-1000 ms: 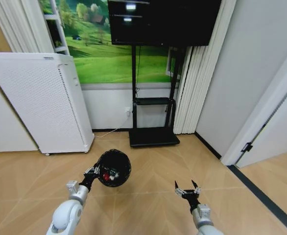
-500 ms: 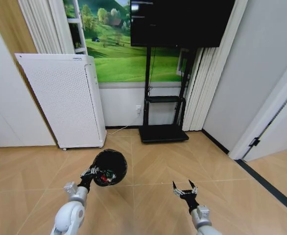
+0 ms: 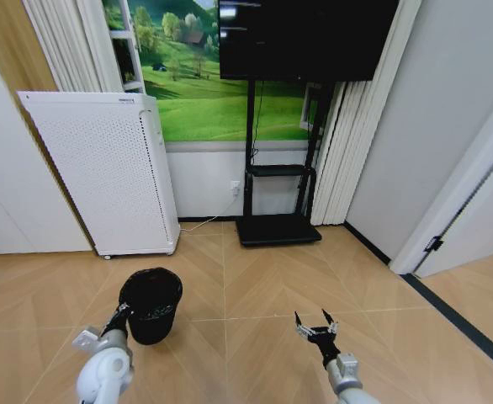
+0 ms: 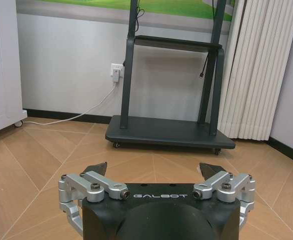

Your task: Pick up the trash bin and place the garbage on the floor into it.

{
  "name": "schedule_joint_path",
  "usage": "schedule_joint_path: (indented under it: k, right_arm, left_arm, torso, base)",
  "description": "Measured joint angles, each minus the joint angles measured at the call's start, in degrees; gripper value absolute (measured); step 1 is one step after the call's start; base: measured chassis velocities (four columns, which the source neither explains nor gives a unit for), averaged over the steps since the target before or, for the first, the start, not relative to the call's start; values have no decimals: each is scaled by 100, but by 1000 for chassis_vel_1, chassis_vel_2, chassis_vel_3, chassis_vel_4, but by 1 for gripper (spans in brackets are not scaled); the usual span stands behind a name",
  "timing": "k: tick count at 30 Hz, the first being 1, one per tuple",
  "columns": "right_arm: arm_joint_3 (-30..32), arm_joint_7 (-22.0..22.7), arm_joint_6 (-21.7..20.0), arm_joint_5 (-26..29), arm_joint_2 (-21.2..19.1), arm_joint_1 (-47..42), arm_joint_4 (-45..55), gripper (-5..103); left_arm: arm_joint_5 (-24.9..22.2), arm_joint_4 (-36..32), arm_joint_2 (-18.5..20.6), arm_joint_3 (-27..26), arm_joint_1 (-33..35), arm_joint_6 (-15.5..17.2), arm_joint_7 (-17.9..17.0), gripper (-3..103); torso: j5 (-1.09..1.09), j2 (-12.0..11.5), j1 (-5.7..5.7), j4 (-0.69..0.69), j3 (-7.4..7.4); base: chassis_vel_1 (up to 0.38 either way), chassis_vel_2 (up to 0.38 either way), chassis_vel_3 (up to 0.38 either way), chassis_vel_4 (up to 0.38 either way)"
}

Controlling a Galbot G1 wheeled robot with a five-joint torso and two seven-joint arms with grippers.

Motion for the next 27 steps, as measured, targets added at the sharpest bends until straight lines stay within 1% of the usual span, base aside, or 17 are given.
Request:
schedule_joint_path:
  k: [1, 3, 5, 6, 8, 10, 14, 17, 19, 23, 27]
  right_arm:
    - [-4, 0, 0, -6, 6, -8, 0, 100]
    - [-8, 0, -6, -9, 15, -16, 0, 100]
    - [-14, 0, -23, -17, 22, -20, -6, 100]
    - [-14, 0, -27, -26, 32, -13, -21, 100]
    - [-14, 0, -27, -30, 36, -9, -27, 100]
    - [-5, 6, -28, -37, 41, 12, -49, 100]
    - [-3, 19, -38, -32, 9, 22, -73, 100]
    - [-3, 20, -38, -33, 2, 31, -89, 100]
    - [-3, 23, -35, -35, -5, 46, -115, 100]
    - [-9, 23, 9, -43, -5, 63, -187, 100]
    - [-8, 22, 38, -66, -5, 67, -208, 100]
  left_arm:
    - [-167, 193, 18, -67, -44, -11, 36, 7]
    - [-235, 326, 32, -107, -78, -29, 73, 7]
    - [-400, 559, 73, -164, -152, -42, 90, 7]
    - [-438, 683, 98, -184, -202, -56, 87, 7]
    - [-439, 732, 105, -200, -223, -63, 88, 7]
    - [-439, 978, 152, -305, -331, -84, 125, 7]
    - [-437, 1242, 244, -403, -431, -105, 208, 7]
    - [-449, 1307, 272, -442, -453, -110, 235, 7]
    - [-447, 1485, 352, -521, -504, -126, 345, 7]
    - [-426, 1694, 483, -532, -623, -157, 463, 7]
    - [-410, 1828, 550, -533, -776, -170, 497, 7]
  torso:
    - [-1, 0, 0, 1, 0]
    - [0, 0, 0, -1, 0]
    - [0, 0, 0, 3, 1]
    - [0, 0, 0, 1, 0]
    - [0, 0, 0, 1, 0]
    - [0, 0, 0, 1, 0]
    - [0, 0, 0, 2, 0]
    - [0, 0, 0, 1, 0]
    - [0, 0, 0, 2, 0]
    - [0, 0, -1, 2, 0]
    - [1, 0, -1, 2, 0]
  base:
    - [0, 0, 0, 0]
    - [0, 0, 0, 0]
    - [0, 0, 0, 0]
    - [0, 0, 0, 0]
    - [0, 0, 0, 0]
    - [0, 0, 0, 0]
    - [0, 0, 0, 0]
    - [0, 0, 0, 0]
    - [0, 0, 0, 0]
    - [0, 0, 0, 0]
    - [0, 0, 0, 0]
